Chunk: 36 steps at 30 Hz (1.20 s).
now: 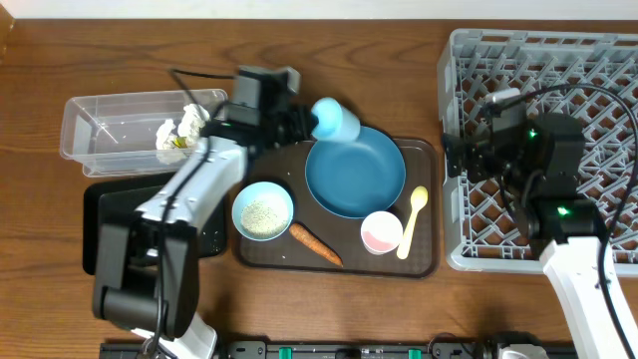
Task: Sort waste into correct bins and load items into the dishwasher rack
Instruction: 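Grasp the light-blue cup off the blue plate with the left gripper, then lift the cup toward the right gripper and grasp it with the right gripper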
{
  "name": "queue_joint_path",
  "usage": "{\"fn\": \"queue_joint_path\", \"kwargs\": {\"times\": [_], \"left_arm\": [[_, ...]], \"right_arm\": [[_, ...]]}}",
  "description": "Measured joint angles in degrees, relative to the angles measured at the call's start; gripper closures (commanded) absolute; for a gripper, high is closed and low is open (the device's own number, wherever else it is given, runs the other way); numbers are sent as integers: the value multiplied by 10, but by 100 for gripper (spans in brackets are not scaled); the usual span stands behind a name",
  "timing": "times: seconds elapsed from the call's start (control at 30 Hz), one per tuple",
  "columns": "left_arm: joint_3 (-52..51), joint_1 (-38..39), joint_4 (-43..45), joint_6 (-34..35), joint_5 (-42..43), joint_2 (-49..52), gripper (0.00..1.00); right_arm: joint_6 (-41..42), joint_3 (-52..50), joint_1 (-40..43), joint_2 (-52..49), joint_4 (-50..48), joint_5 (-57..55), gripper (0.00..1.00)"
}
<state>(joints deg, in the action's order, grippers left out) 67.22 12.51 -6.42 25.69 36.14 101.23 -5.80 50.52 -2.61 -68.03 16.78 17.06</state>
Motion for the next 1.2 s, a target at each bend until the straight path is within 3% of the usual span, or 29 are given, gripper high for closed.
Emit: {"fn": "queue_joint_path", "kwargs": {"times": [0.27, 0.37, 0.53, 1.03, 1.2], "left_arm": [[0, -46, 60, 66, 256, -3, 94], [0, -44, 61, 74, 312, -3, 94], [0, -42, 66, 83, 359, -3, 94], [0, 6, 127, 160, 391, -3, 94], [0, 27, 128, 163, 391, -3, 94]], "right_arm": [[-23, 1, 0, -83, -123, 265, 2], [-29, 2, 0, -117, -183, 383, 7], [-34, 2, -3, -165, -213, 498, 2], [-37, 2, -35, -184, -283, 525, 3], [-37, 2, -38, -184, -298, 514, 8]]}}
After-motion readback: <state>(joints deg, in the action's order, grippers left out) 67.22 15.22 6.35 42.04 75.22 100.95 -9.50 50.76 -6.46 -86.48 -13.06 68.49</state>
